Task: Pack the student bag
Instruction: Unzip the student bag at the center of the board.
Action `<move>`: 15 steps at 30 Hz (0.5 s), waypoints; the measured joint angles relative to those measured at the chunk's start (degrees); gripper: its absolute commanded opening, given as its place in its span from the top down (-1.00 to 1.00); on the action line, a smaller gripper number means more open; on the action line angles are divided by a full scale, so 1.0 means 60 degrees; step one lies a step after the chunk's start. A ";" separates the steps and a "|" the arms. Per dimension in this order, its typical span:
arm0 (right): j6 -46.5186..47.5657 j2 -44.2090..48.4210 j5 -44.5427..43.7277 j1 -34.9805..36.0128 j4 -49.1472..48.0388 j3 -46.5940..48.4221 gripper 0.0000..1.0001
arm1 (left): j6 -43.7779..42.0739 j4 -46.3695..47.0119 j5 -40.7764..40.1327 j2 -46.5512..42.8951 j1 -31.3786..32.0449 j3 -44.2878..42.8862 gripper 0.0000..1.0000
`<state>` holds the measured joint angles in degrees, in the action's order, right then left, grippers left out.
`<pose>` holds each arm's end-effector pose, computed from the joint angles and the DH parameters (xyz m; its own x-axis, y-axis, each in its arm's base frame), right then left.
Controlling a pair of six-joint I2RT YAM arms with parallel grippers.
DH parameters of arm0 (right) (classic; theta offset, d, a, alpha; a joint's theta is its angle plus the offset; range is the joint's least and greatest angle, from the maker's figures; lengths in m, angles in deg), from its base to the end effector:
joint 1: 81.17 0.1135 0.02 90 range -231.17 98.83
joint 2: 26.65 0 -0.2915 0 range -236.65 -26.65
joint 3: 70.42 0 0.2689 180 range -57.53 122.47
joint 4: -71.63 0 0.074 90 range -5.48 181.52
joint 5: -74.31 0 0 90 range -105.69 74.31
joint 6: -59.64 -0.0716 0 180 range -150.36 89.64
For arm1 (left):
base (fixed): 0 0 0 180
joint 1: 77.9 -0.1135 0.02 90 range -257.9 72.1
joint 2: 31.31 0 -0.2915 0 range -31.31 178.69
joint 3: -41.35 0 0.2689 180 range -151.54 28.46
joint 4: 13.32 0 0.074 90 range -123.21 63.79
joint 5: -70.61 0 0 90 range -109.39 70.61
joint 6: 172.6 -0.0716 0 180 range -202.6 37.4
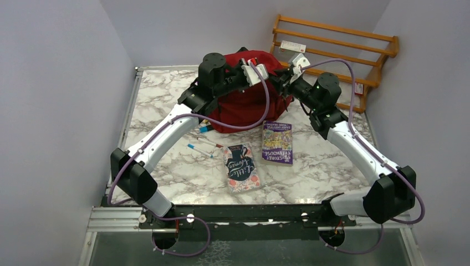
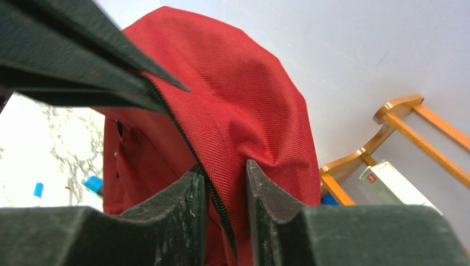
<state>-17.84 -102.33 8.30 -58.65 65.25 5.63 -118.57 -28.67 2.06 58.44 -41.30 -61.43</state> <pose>0.3170 0.1630 0.4141 0.2627 -0.1055 -0.9591 -0.6822 0.6827 -0.2619 0.3226 -0.2722 0.4599 0.4719 0.3305 -0.8174 0.7056 0.4142 0.5749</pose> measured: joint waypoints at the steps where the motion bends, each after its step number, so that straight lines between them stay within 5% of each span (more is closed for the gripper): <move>1: 0.0058 -0.0051 -0.0109 0.0000 -0.0091 0.0004 0.70 | -0.0022 -0.0069 0.0033 -0.0022 0.0000 0.0000 0.63; 4: 0.0178 -0.0160 -0.0219 -0.0011 -0.0266 0.0040 0.98 | -0.0259 -0.0506 0.0226 -0.0153 0.0000 0.0000 0.03; 8: 0.0175 -0.0353 -0.0244 -0.0015 -0.0328 0.0193 0.99 | -0.0382 -0.1060 0.0510 -0.0648 -0.0062 0.0069 -0.50; 15: -0.0080 -0.0761 -0.0226 -0.0022 -0.0251 0.0991 0.99 | 0.0266 -0.0743 0.0619 -0.2914 -0.0812 0.1446 -0.71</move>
<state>-18.32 -106.90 6.95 -58.78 63.74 11.57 -116.97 -33.13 5.78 40.96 -46.18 -52.75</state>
